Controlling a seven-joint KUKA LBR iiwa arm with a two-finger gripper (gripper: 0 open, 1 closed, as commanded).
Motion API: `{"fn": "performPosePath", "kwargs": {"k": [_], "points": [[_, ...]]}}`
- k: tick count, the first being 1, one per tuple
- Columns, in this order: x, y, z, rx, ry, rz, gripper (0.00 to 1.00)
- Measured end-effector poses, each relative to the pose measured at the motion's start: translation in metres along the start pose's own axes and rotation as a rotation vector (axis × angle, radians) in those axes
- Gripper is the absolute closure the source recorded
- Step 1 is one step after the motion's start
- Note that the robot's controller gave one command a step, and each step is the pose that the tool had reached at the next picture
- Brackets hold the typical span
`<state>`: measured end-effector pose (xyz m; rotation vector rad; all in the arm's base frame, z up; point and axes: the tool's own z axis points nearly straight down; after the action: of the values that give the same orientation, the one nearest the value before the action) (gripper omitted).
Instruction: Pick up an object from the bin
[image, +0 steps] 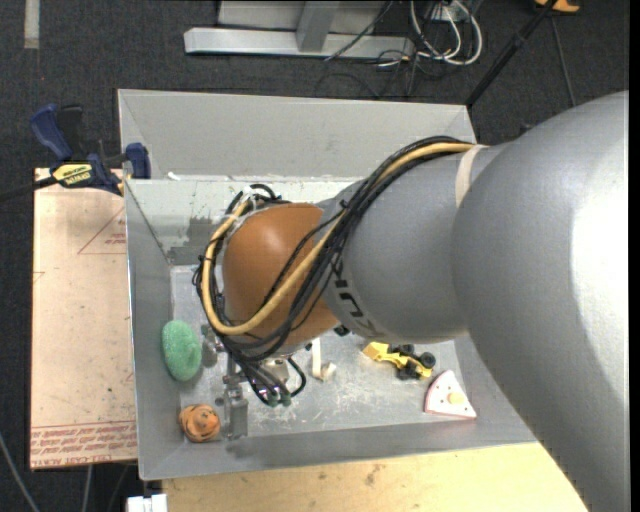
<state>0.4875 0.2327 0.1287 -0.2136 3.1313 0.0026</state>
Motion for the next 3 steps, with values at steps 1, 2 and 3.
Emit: {"fn": "performPosePath", "kwargs": {"k": [1,2,3], "points": [[0.004,0.017,0.012,0.0,0.003,-0.296,0.0],[0.001,0.021,0.0,-0.001,0.001,-0.548,0.0],[-0.001,0.02,0.056,-0.001,-0.022,-0.265,0.0]]}}
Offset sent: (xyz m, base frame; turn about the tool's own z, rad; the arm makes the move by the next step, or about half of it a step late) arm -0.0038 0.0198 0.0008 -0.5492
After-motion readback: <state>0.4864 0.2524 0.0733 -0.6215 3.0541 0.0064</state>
